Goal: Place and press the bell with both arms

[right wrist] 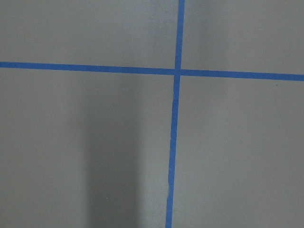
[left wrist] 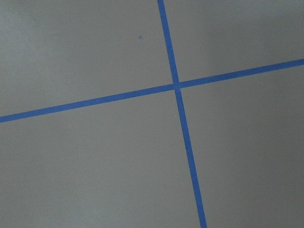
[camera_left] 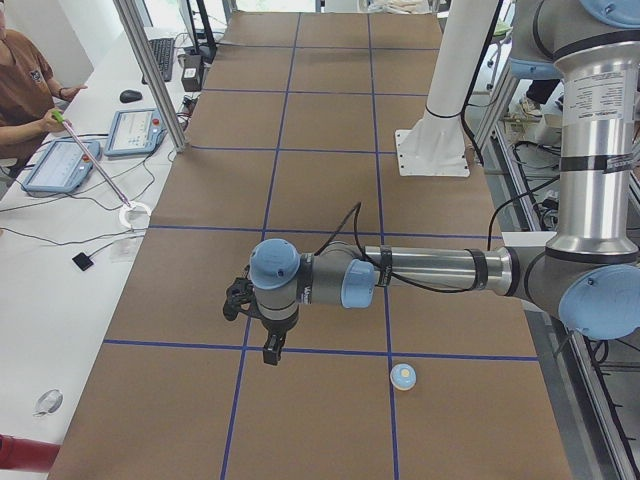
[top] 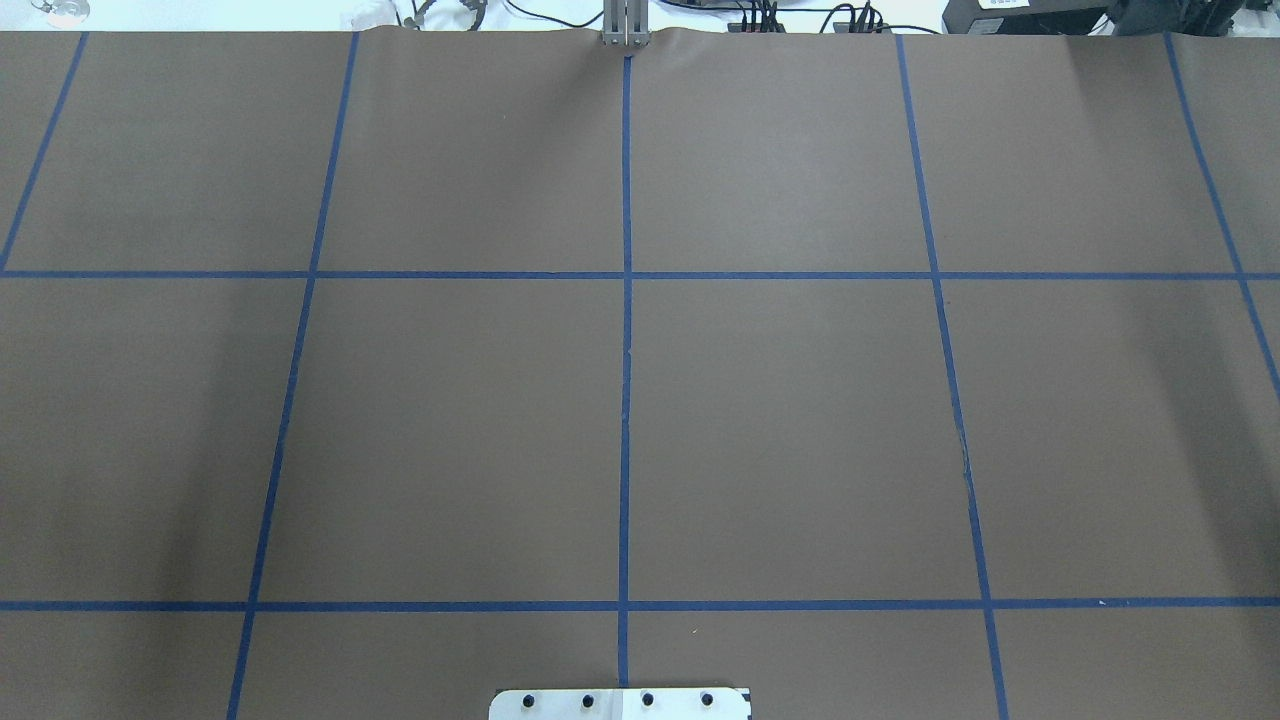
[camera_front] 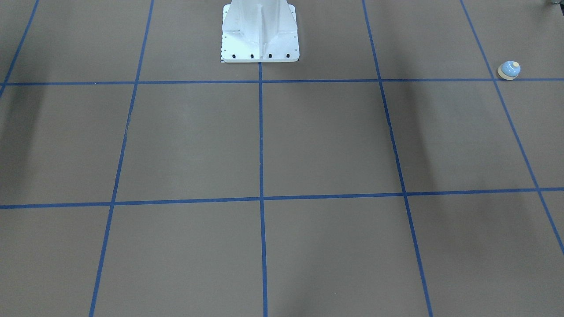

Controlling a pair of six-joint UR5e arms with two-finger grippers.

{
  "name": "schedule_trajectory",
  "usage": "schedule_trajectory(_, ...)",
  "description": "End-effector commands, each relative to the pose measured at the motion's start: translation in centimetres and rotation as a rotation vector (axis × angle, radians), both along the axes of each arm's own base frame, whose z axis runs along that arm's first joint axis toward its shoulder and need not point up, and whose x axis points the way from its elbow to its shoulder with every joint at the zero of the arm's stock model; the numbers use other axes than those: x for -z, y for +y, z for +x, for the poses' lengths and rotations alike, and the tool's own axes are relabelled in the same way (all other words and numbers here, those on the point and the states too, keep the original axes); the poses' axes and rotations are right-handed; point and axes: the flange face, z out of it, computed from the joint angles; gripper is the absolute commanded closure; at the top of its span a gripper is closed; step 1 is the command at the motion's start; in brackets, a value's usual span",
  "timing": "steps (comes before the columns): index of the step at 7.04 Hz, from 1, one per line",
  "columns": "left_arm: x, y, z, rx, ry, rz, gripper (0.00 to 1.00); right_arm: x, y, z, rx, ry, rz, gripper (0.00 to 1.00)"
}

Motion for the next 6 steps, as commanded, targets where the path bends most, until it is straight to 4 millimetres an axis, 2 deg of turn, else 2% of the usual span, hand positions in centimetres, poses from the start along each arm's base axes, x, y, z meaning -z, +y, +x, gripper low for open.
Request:
schedule_trajectory(1,0.2,0.0,0.0,0.002,0.0,0.003,0.0,0.4,-0.2,0.1,-0.001,0.01,0.01,0.0)
schedule_trajectory(2,0.4,-0.1,-0.1,0.001,-0.009,0.007,0.0,0.5,-0.2,0.1,-0.001,0.011,0.011,0.0)
schedule_trajectory(4,2.6,0.2,-0.7,0.01,-0.115,0.037,0.0,0.7,-0.3,0.1,-0.001,0.013,0.017,0.0)
schedule_trajectory(5,4.9,0.6,-0.9,0.011,-0.151,0.021,0.0,0.8,-0.4,0.1,-0.001,0.015,0.019,0.0)
schedule_trajectory(6,8.4,1.5,-0.8,0.006,-0.195,-0.006,0.0,1.0,-0.6,0.1,-0.002,0.016,0.021,0.0)
